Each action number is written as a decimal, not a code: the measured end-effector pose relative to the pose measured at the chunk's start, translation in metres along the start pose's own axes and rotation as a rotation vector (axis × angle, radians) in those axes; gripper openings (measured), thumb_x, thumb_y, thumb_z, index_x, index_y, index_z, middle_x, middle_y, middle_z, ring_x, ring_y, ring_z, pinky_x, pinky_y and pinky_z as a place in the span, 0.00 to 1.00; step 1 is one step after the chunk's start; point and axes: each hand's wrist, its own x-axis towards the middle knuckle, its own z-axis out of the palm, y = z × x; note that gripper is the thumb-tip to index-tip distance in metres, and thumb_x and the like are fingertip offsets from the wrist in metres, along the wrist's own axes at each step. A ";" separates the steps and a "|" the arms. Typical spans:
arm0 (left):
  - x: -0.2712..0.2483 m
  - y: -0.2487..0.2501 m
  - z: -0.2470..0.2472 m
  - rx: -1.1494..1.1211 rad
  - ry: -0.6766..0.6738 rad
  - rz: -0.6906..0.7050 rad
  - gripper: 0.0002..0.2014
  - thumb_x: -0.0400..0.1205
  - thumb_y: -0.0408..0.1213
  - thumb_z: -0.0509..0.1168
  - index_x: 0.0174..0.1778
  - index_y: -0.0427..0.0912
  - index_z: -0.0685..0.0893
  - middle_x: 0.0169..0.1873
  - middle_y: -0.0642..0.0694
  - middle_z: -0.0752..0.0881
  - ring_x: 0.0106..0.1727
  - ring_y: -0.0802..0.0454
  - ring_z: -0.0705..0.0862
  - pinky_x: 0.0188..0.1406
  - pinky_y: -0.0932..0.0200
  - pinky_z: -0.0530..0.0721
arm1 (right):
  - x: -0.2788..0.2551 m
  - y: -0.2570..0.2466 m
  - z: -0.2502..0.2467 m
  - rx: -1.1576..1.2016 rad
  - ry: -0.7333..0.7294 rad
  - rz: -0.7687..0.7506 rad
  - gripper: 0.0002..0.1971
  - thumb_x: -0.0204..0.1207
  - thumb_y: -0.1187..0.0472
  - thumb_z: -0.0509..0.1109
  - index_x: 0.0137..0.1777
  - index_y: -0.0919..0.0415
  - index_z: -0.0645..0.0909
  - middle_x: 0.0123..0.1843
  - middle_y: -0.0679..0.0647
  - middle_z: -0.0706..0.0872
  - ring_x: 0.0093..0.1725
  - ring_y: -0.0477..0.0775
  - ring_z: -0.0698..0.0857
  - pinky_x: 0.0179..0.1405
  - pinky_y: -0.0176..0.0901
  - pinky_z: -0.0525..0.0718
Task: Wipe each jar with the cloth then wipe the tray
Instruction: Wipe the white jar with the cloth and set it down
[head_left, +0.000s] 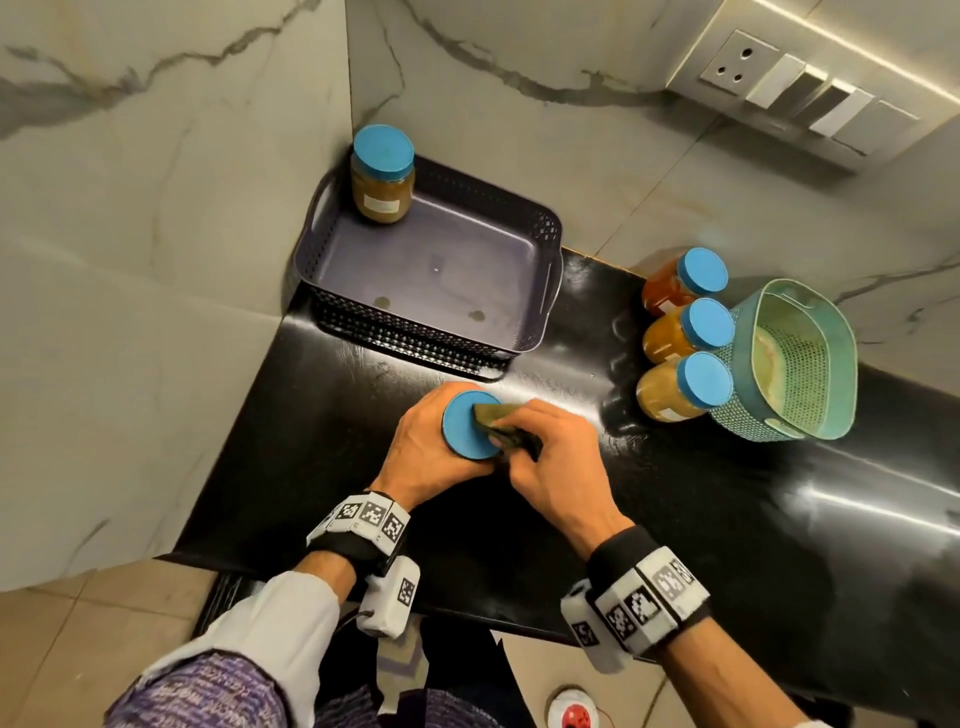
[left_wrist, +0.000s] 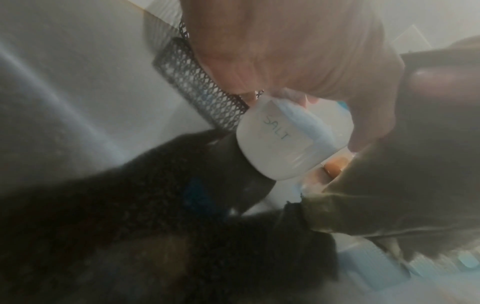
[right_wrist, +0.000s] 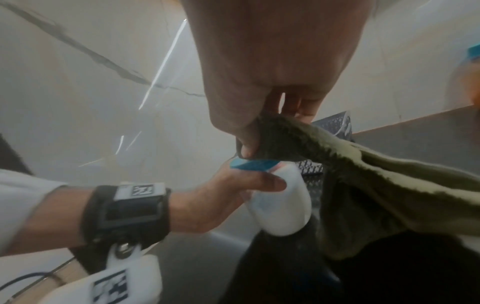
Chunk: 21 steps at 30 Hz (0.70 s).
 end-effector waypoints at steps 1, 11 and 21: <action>-0.001 0.000 0.001 -0.004 -0.003 -0.021 0.34 0.63 0.40 0.89 0.66 0.48 0.86 0.59 0.52 0.90 0.61 0.49 0.90 0.63 0.42 0.88 | -0.009 -0.001 -0.001 0.006 -0.029 -0.009 0.12 0.68 0.66 0.76 0.51 0.54 0.92 0.49 0.45 0.92 0.50 0.48 0.90 0.54 0.50 0.88; -0.003 0.001 0.002 0.001 -0.009 -0.078 0.33 0.63 0.42 0.89 0.63 0.53 0.85 0.56 0.52 0.90 0.58 0.50 0.90 0.59 0.40 0.89 | 0.023 -0.019 0.006 0.013 0.012 0.003 0.14 0.68 0.67 0.74 0.51 0.54 0.93 0.46 0.47 0.92 0.45 0.49 0.90 0.48 0.50 0.88; -0.005 0.005 0.002 0.007 0.024 -0.097 0.26 0.68 0.40 0.83 0.62 0.53 0.85 0.56 0.53 0.91 0.57 0.52 0.90 0.59 0.41 0.89 | 0.026 -0.031 0.019 0.038 0.021 0.027 0.15 0.64 0.69 0.75 0.48 0.53 0.92 0.46 0.45 0.93 0.46 0.47 0.90 0.50 0.49 0.89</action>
